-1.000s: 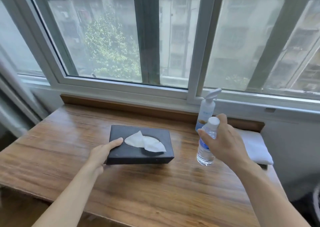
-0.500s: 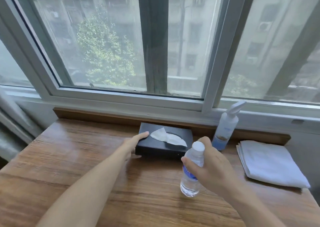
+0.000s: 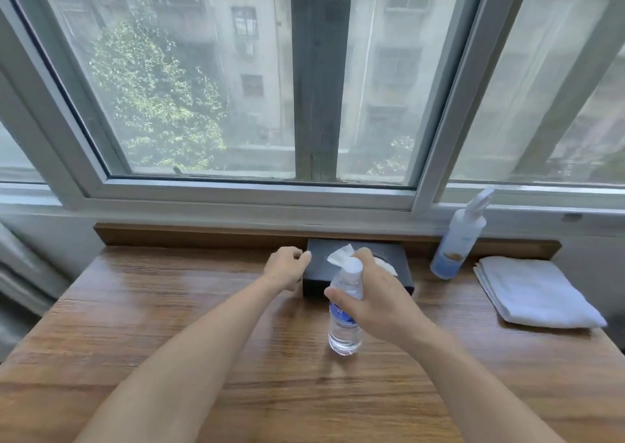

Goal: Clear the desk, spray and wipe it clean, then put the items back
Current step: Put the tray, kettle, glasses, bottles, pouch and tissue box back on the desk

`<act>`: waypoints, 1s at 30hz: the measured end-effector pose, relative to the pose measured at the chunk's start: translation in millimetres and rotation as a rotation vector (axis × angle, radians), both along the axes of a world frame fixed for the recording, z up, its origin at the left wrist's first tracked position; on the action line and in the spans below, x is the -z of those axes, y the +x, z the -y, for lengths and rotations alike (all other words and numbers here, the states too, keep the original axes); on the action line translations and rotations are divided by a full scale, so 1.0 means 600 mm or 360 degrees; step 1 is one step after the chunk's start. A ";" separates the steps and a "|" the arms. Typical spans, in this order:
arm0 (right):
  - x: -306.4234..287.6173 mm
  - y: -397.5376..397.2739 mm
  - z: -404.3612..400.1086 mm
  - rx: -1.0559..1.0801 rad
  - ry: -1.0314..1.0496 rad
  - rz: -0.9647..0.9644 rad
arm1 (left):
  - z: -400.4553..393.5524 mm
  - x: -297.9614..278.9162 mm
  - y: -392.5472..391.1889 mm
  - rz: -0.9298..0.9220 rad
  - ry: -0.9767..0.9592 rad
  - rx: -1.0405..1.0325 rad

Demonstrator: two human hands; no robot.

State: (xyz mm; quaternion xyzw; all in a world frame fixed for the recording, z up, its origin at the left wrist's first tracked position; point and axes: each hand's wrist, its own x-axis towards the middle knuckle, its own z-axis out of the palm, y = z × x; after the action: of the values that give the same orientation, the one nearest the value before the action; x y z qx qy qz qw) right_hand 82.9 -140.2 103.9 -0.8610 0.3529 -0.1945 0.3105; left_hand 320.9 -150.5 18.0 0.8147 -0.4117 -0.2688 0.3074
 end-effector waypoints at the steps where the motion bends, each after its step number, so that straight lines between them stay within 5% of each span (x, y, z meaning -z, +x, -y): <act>1: 0.002 0.012 -0.005 -0.0003 0.0002 0.0007 | -0.014 -0.009 0.007 -0.0031 -0.0030 -0.0008; 11: -0.001 0.181 -0.025 -0.0167 0.0108 0.0041 | -0.216 -0.033 0.050 -0.0310 0.0050 0.0498; 16: 0.006 0.254 -0.044 -0.0173 0.0227 0.0092 | -0.217 0.003 0.068 -0.0223 -0.0261 0.0052; 22: 0.012 0.281 -0.050 0.0027 0.0271 0.0184 | -0.214 0.011 0.080 -0.0286 -0.0352 0.0003; 27: 0.016 0.239 -0.061 0.0132 0.0375 0.0061 | -0.213 0.022 0.065 -0.0256 -0.0417 -0.0104; 30: 0.019 0.176 -0.066 0.0212 0.0389 0.0022 | -0.228 0.031 0.025 -0.0241 -0.0525 -0.0442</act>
State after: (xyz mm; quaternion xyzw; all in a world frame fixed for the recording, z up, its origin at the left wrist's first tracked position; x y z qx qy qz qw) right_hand 188.7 -100.7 92.5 -0.7900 0.4280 -0.1761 0.4021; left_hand 336.0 -13.5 -0.9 0.7797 -0.3098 -0.2133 0.5006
